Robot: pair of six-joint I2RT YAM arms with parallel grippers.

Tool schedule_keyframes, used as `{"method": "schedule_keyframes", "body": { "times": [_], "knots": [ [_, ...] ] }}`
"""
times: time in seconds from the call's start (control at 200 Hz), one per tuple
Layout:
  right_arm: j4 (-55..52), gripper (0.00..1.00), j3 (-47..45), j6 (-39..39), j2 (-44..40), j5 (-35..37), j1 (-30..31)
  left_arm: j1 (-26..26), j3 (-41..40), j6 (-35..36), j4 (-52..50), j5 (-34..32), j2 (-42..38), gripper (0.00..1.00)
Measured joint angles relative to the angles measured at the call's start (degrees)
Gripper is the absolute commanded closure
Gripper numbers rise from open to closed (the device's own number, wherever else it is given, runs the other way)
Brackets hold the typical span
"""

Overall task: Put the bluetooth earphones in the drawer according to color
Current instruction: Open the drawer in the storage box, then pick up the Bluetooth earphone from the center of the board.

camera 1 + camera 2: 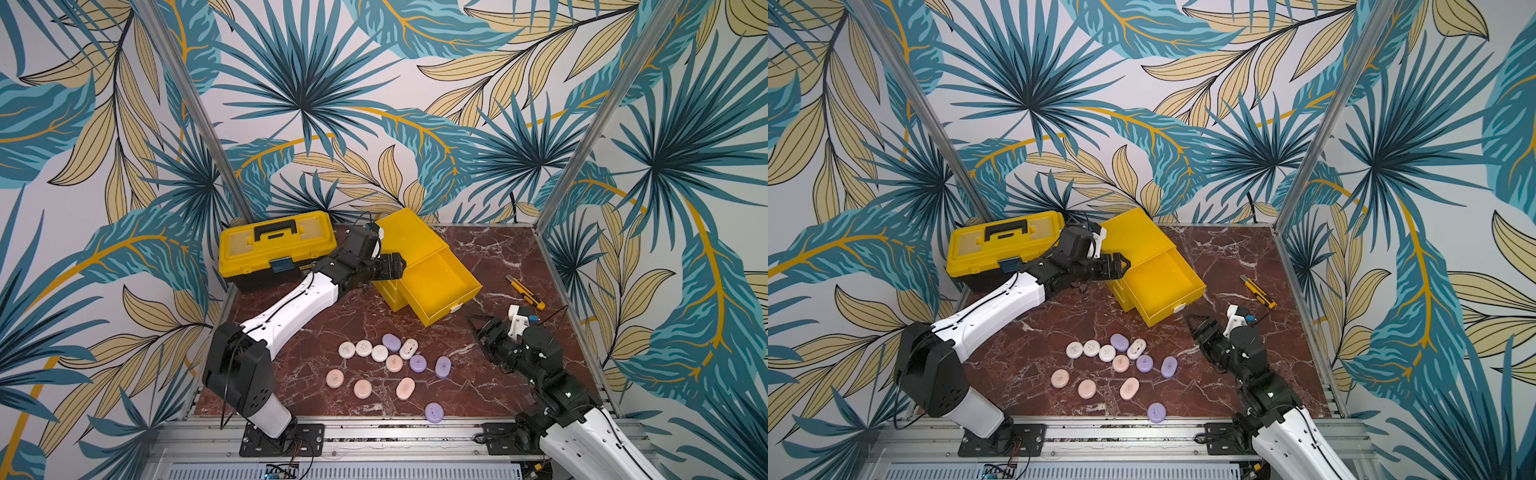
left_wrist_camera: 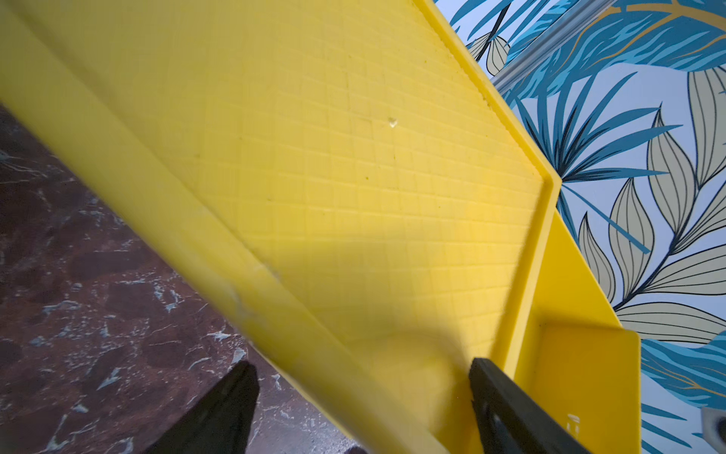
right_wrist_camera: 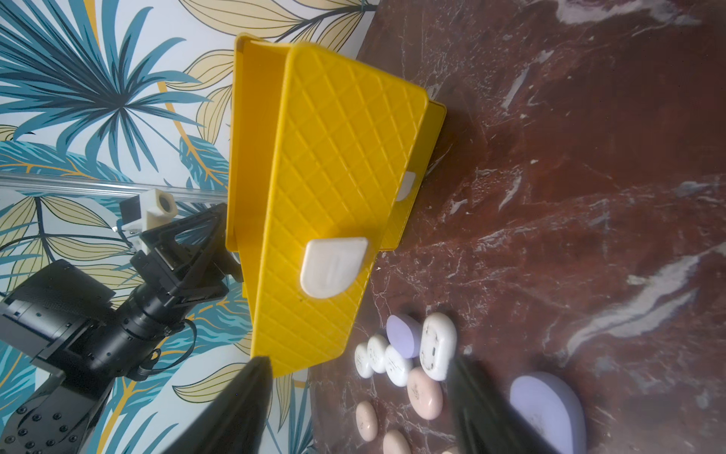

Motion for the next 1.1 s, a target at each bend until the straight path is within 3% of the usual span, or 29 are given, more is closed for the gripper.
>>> {"method": "schedule_keyframes", "body": {
  "times": [0.245,0.561,0.801,1.102],
  "knots": [
    [-5.0,0.24,0.8,-1.7,-0.9,0.3,0.0,-0.2,0.0,2.5,-5.6,-4.5,-9.2,0.02],
    [-10.1,0.24,5.9,-6.7,0.2,2.5,0.0,-0.3,-0.6,7.7,-19.6,-14.4,-23.2,0.03],
    [-13.3,0.25,7.6,-10.1,0.5,3.8,0.0,-0.3,-11.0,8.2,-29.7,-17.2,-28.2,0.04],
    [-15.9,0.24,7.6,-11.8,0.6,4.1,0.0,-0.4,-20.4,5.3,-33.8,-15.5,-33.4,0.05]
  ]
}}
